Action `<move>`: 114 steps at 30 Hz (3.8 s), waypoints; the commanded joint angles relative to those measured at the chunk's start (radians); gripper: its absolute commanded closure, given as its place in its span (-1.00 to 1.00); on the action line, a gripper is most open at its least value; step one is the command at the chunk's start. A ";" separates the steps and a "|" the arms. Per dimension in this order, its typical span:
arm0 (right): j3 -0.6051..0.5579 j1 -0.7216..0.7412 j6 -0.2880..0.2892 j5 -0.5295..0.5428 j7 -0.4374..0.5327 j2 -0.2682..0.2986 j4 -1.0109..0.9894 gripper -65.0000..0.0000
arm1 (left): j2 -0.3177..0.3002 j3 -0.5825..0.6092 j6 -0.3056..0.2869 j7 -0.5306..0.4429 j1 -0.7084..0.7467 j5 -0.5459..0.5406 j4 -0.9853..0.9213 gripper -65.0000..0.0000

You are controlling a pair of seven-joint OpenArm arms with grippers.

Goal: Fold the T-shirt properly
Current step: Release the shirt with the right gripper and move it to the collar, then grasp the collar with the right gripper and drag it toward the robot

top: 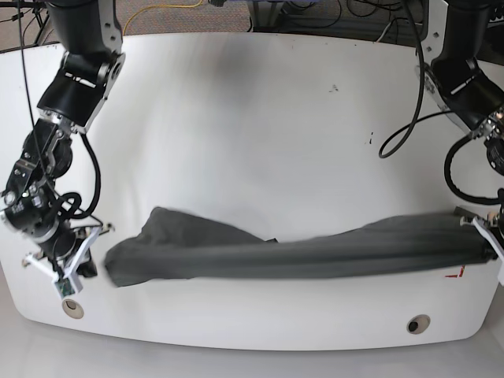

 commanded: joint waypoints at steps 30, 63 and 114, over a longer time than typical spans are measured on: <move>0.091 -0.545 -0.013 0.131 -0.022 -0.336 0.282 0.74 | -0.060 -0.141 0.001 -0.013 0.638 -0.157 0.121 0.99; -0.016 -0.387 -0.030 0.141 0.185 -0.342 -0.169 -0.53 | -0.065 -0.137 0.001 -0.015 0.638 -0.154 0.116 0.99; -0.015 -0.576 -0.032 0.141 0.234 -0.367 0.115 1.00 | -0.108 -0.015 0.001 -0.137 0.724 -0.156 0.116 0.99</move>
